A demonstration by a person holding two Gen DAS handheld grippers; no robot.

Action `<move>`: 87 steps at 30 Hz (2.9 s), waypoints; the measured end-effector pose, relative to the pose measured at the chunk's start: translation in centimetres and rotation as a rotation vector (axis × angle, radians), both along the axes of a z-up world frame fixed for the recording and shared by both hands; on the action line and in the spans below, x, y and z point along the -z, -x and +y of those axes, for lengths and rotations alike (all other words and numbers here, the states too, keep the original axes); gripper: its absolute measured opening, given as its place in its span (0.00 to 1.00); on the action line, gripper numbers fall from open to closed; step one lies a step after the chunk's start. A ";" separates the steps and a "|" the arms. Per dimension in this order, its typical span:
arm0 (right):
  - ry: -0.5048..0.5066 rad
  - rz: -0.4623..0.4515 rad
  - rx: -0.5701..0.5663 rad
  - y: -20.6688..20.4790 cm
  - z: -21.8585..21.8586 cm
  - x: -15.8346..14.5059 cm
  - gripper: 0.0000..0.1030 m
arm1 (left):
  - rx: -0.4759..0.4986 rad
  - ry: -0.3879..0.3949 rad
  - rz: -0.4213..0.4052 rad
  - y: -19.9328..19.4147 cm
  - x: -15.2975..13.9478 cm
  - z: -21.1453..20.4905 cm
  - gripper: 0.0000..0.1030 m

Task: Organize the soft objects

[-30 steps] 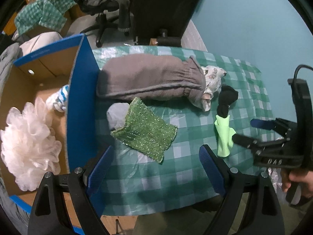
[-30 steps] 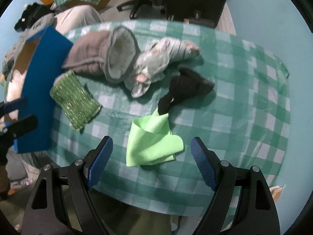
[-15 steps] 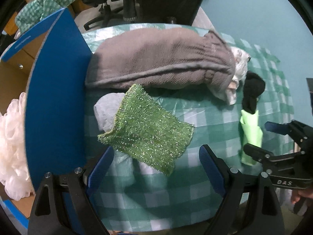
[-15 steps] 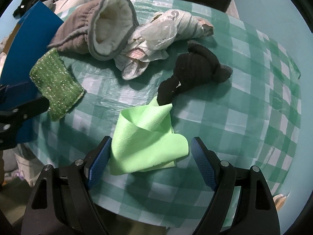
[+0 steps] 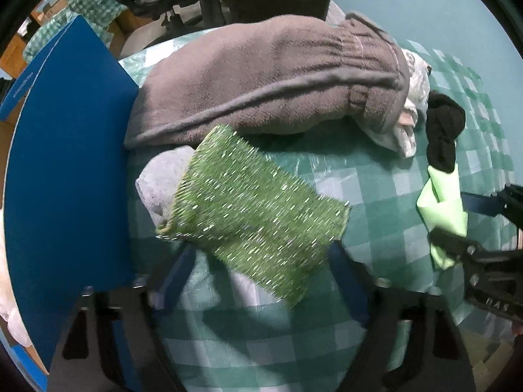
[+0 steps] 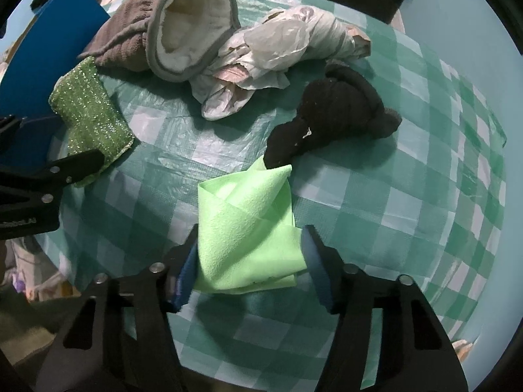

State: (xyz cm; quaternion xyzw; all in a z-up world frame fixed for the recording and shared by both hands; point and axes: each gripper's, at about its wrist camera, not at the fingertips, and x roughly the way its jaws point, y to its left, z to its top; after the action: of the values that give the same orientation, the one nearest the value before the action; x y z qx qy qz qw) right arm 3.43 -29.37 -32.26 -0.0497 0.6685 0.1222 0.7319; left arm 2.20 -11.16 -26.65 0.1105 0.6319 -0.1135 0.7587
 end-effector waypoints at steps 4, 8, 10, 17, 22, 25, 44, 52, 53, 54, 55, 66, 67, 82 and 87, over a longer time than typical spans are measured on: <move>-0.005 -0.008 0.004 0.3 0.2 0.0 0.39 | 0.012 0.036 0.007 1.2 0.0 0.4 0.27; -0.021 -0.012 0.005 0.3 0.0 -0.3 0.24 | 0.012 0.062 0.013 2.7 -0.1 1.0 0.19; -0.030 -0.013 0.009 0.4 0.0 -0.3 0.23 | 0.015 0.078 0.025 3.5 -0.1 1.2 0.19; -0.066 -0.012 0.024 0.6 -0.1 -1.2 0.19 | 0.062 0.099 0.065 5.6 0.1 1.3 0.19; -0.084 -0.006 0.039 1.0 -0.5 -1.7 0.19 | 0.064 0.088 0.058 6.8 0.1 1.6 0.50; -0.093 0.004 0.051 1.1 -0.8 -1.3 0.19 | 0.045 0.098 0.016 7.6 -1.2 1.8 0.77; -0.108 -0.010 0.066 1.4 -3.0 -3.7 0.19 | 0.139 0.027 0.019 3.6 0.9 -2.2 0.84; -0.098 0.001 0.073 1.0 -2.8 -3.7 0.19 | 0.150 0.038 -0.018 4.9 1.2 -2.2 0.70; -0.097 0.001 0.073 1.0 -2.8 -3.7 0.19 | 0.150 0.040 -0.026 5.1 1.1 -1.9 0.65; -0.097 0.002 0.073 1.0 -2.8 -3.7 0.19 | 0.156 0.044 -0.034 5.4 1.0 -1.8 0.52; -0.097 0.002 0.073 1.0 -2.8 -3.7 0.19 | 0.163 0.049 -0.037 5.5 0.9 -1.5 0.38; -0.110 -0.029 0.076 0.8 -2.3 -5.0 0.19 | 0.156 0.118 -0.034 5.9 -2.1 1.5 0.15; -0.113 -0.033 0.076 0.8 -2.3 -5.3 0.19 | 0.155 0.122 -0.033 5.8 -2.6 2.1 0.15; -0.135 -0.102 0.025 0.1 -1.3 -10.5 0.19 | 0.133 0.168 -0.106 5.1 -8.1 3.9 0.15; -0.148 -0.120 -0.005 -0.5 0.1 -12.3 0.19 | 0.091 0.202 -0.127 4.6 -10.3 5.1 0.15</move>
State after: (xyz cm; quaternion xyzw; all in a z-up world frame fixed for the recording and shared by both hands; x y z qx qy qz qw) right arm 3.92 -29.25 -20.00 -0.0045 0.6124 0.1696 0.7721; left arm -2.43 -6.05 -16.31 0.0694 0.5623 -0.2036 0.7985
